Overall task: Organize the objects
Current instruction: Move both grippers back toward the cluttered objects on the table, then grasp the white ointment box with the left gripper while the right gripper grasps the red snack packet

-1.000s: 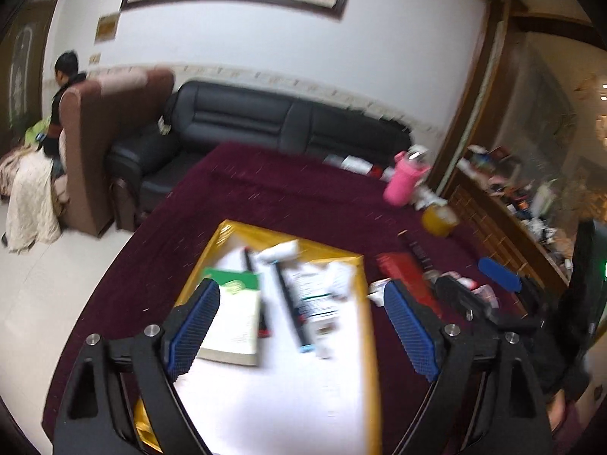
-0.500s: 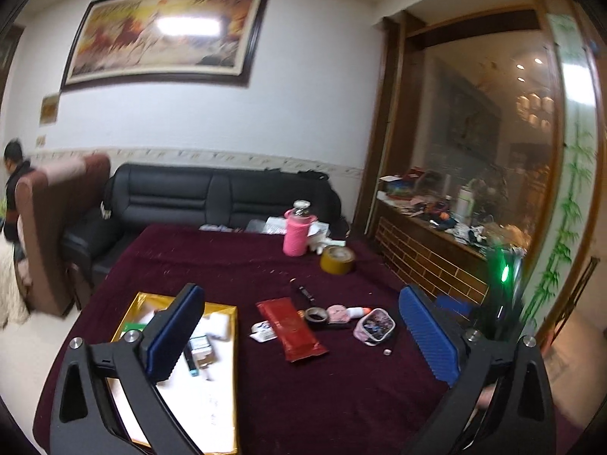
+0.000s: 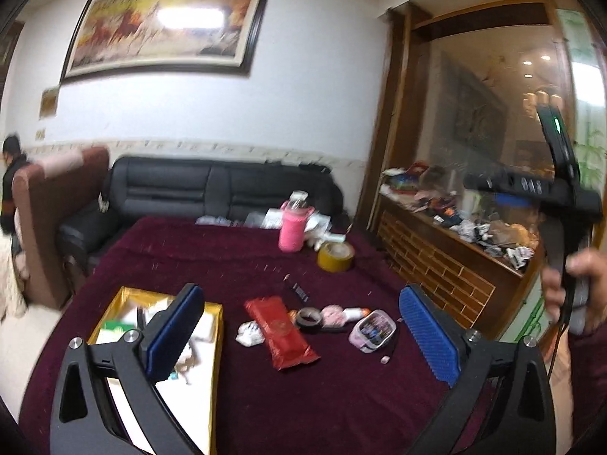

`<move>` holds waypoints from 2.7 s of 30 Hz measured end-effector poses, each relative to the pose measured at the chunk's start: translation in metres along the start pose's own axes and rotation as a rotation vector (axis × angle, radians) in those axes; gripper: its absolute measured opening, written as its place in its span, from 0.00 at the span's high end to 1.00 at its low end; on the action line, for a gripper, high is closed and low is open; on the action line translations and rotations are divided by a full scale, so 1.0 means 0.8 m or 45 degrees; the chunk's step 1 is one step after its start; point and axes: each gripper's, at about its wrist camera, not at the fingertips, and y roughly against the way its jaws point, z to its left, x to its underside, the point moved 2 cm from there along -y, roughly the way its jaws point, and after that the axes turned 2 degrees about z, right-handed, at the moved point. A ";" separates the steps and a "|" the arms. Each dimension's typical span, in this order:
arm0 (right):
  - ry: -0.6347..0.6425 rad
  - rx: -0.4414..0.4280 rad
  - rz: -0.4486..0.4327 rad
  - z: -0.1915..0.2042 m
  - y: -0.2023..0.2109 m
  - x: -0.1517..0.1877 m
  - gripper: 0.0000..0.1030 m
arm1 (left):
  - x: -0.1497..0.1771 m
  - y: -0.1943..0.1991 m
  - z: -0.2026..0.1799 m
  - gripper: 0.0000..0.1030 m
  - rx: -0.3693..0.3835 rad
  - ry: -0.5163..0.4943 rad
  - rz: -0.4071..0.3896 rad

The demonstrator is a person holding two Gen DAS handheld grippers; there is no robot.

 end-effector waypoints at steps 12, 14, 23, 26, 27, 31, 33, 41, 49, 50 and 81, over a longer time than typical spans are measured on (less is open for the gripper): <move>-0.383 -0.379 0.530 0.003 -0.275 0.187 0.00 | 0.084 -0.117 0.084 0.00 -0.105 0.185 0.339; -0.376 -0.437 0.586 0.029 -0.300 0.203 0.00 | 0.092 -0.133 0.091 0.00 -0.103 0.201 0.371; -0.222 -0.522 0.730 0.130 -0.374 0.222 0.00 | 0.102 -0.152 0.118 0.00 -0.107 0.210 0.395; -0.161 -0.473 0.754 0.156 -0.392 0.224 0.00 | 0.105 -0.155 0.121 0.00 -0.111 0.178 0.403; -0.134 -0.443 0.754 0.162 -0.395 0.222 0.00 | 0.106 -0.155 0.121 0.00 -0.111 0.167 0.405; -0.038 -0.314 0.774 0.185 -0.413 0.219 0.26 | 0.108 -0.160 0.120 0.01 -0.099 0.148 0.421; -0.004 -0.271 0.835 0.192 -0.426 0.227 0.40 | 0.108 -0.161 0.119 0.01 -0.096 0.140 0.427; -0.073 -0.322 0.832 0.145 -0.380 0.248 0.51 | 0.091 -0.193 0.099 0.01 -0.132 -0.055 0.481; -0.249 -0.389 0.809 0.060 -0.294 0.304 0.51 | 0.088 -0.309 0.022 0.01 -0.075 -0.577 0.569; -0.263 -0.393 0.801 0.054 -0.288 0.308 0.51 | 0.090 -0.329 0.017 0.01 -0.068 -0.617 0.612; -0.314 -0.447 0.810 0.041 -0.284 0.316 0.33 | 0.138 -0.444 0.003 0.10 0.029 -0.923 0.937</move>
